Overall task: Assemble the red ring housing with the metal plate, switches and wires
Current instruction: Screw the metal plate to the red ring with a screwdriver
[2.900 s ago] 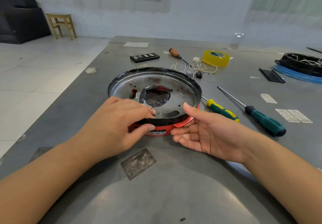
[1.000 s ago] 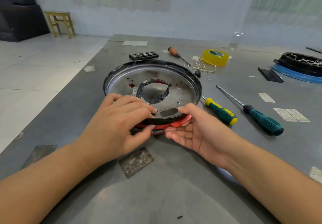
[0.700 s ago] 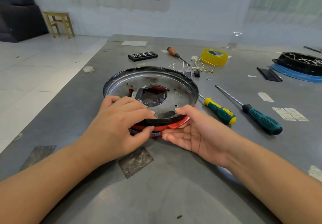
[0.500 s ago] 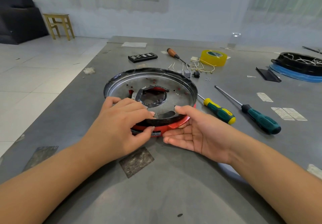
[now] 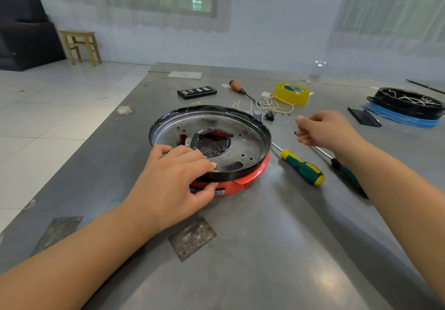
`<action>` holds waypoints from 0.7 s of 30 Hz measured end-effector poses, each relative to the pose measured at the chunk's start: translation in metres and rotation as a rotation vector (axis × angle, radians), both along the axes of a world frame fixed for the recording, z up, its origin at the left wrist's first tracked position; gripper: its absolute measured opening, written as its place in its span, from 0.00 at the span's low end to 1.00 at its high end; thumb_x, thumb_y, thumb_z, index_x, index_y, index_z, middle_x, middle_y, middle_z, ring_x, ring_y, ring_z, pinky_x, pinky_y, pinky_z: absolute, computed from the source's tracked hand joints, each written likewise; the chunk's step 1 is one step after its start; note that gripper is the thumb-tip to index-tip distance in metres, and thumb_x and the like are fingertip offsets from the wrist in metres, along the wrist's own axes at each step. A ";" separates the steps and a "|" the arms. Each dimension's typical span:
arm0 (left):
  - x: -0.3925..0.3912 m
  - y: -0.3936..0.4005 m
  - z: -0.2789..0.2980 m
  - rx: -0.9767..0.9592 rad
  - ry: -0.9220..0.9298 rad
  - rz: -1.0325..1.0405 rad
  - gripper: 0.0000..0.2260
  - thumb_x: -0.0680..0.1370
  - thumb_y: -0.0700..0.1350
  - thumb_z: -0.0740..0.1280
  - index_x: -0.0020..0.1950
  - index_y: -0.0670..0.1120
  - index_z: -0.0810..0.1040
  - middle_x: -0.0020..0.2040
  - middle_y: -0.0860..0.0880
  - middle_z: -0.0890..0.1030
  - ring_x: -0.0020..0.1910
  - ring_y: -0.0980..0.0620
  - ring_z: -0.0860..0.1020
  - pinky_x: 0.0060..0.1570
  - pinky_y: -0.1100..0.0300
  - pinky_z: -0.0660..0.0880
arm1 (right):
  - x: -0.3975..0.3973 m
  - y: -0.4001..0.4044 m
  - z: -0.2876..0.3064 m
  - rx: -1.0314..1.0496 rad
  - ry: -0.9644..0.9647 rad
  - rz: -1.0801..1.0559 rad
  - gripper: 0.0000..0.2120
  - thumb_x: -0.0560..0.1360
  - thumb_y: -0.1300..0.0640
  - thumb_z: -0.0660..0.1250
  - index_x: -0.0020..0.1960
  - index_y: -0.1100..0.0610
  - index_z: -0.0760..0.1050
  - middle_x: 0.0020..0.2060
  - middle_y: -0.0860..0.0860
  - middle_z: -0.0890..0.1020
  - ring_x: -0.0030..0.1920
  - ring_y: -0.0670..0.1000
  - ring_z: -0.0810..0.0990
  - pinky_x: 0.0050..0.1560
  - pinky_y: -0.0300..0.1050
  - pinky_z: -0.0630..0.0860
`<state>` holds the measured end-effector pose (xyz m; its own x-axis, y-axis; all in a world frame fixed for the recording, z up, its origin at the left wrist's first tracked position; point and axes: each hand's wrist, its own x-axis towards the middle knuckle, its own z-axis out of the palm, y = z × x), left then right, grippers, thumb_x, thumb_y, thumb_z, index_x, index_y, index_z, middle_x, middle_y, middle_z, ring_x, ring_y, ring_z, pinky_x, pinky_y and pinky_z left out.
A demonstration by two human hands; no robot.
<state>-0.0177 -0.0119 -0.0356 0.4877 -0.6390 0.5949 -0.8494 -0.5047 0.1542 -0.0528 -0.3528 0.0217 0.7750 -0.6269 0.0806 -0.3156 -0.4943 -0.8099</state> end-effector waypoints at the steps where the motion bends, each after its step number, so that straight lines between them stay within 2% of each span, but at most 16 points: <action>1: 0.001 -0.001 0.000 -0.001 0.005 0.001 0.11 0.75 0.54 0.70 0.52 0.53 0.87 0.45 0.60 0.83 0.50 0.53 0.82 0.55 0.51 0.69 | 0.010 -0.013 -0.002 -0.113 0.040 -0.024 0.12 0.80 0.49 0.68 0.48 0.57 0.80 0.43 0.56 0.87 0.46 0.54 0.86 0.54 0.54 0.83; 3: 0.004 -0.001 -0.001 -0.005 0.013 -0.001 0.12 0.77 0.57 0.67 0.52 0.53 0.87 0.46 0.61 0.83 0.52 0.55 0.81 0.55 0.52 0.68 | 0.027 -0.033 -0.005 -0.270 0.135 -0.054 0.09 0.79 0.50 0.68 0.52 0.55 0.81 0.47 0.54 0.86 0.53 0.57 0.83 0.60 0.57 0.79; 5: 0.005 -0.002 -0.002 -0.026 0.014 -0.005 0.15 0.78 0.59 0.65 0.52 0.53 0.87 0.46 0.61 0.83 0.52 0.55 0.80 0.55 0.52 0.68 | 0.044 -0.047 -0.010 -0.340 0.209 -0.063 0.10 0.79 0.52 0.69 0.57 0.56 0.81 0.54 0.55 0.84 0.57 0.58 0.80 0.61 0.55 0.78; 11: 0.008 -0.005 -0.008 -0.078 -0.040 0.007 0.14 0.78 0.58 0.66 0.49 0.52 0.87 0.44 0.60 0.83 0.50 0.52 0.81 0.53 0.47 0.71 | 0.082 -0.066 -0.027 -0.314 0.265 -0.055 0.12 0.79 0.57 0.70 0.62 0.58 0.81 0.60 0.58 0.82 0.62 0.59 0.79 0.64 0.52 0.75; 16: 0.011 -0.006 -0.011 -0.094 -0.064 0.002 0.13 0.78 0.58 0.66 0.49 0.52 0.87 0.44 0.60 0.83 0.50 0.52 0.80 0.53 0.47 0.70 | 0.102 -0.079 -0.037 -0.310 0.260 -0.090 0.13 0.78 0.58 0.72 0.62 0.56 0.81 0.62 0.57 0.81 0.64 0.58 0.78 0.65 0.50 0.74; 21: 0.012 -0.007 -0.012 -0.091 -0.077 0.000 0.12 0.79 0.58 0.67 0.49 0.53 0.87 0.44 0.60 0.83 0.50 0.51 0.81 0.53 0.48 0.69 | 0.117 -0.085 -0.043 -0.292 0.228 -0.085 0.11 0.77 0.56 0.74 0.58 0.54 0.82 0.57 0.55 0.83 0.59 0.57 0.80 0.60 0.48 0.76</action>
